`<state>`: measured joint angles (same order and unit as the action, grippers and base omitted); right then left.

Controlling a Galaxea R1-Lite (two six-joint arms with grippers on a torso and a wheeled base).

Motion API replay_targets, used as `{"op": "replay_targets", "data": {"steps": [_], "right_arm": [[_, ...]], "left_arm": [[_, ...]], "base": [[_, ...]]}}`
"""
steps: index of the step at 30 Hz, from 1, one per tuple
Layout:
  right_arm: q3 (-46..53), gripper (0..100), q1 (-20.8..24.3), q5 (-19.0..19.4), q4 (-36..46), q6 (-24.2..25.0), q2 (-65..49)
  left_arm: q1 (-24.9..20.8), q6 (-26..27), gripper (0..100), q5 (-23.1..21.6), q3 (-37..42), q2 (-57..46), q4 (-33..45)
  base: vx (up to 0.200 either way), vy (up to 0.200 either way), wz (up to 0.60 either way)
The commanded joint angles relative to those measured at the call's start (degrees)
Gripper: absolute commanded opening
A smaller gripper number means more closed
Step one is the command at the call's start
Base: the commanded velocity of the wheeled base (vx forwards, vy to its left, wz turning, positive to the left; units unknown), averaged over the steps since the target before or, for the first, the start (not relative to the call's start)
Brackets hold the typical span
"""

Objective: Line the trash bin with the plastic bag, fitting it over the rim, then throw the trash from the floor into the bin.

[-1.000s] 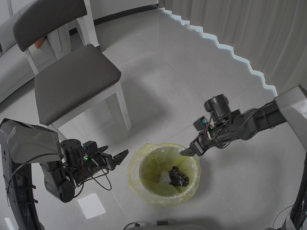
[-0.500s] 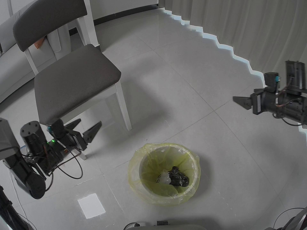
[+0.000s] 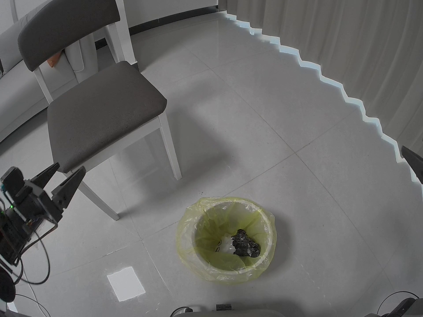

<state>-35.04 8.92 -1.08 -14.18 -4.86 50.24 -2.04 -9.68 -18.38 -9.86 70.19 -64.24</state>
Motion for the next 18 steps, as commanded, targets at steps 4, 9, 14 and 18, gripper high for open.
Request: {"op": "replay_targets", "data": {"steps": [4, 9, 14, 18], "right_arm": [[8.58, 100, -5.58, 4.78, 23.23, 1.17, -43.21], [9.46, 100, -7.96, 7.5, 26.04, 4.95, -47.42], [13.94, 100, -8.66, 10.49, 25.52, 5.66, -50.24], [18.25, 100, -8.66, 10.75, 25.43, 4.78, -50.24]], "left_arm": [[0.01, -0.16, 100, -1.57, -5.61, -55.96, 55.37], [-0.16, 0.01, 100, -1.57, -7.01, -64.66, 64.6], [2.12, 0.45, 100, -0.78, -3.59, -70.19, 66.0], [2.12, 1.15, 100, 3.09, 0.19, -70.19, 65.56]], "base": [[0.0, 0.0, 0.0], [0.0, 0.0, 0.0], [0.0, 0.0, 0.0], [0.0, 0.0, 0.0]]}}
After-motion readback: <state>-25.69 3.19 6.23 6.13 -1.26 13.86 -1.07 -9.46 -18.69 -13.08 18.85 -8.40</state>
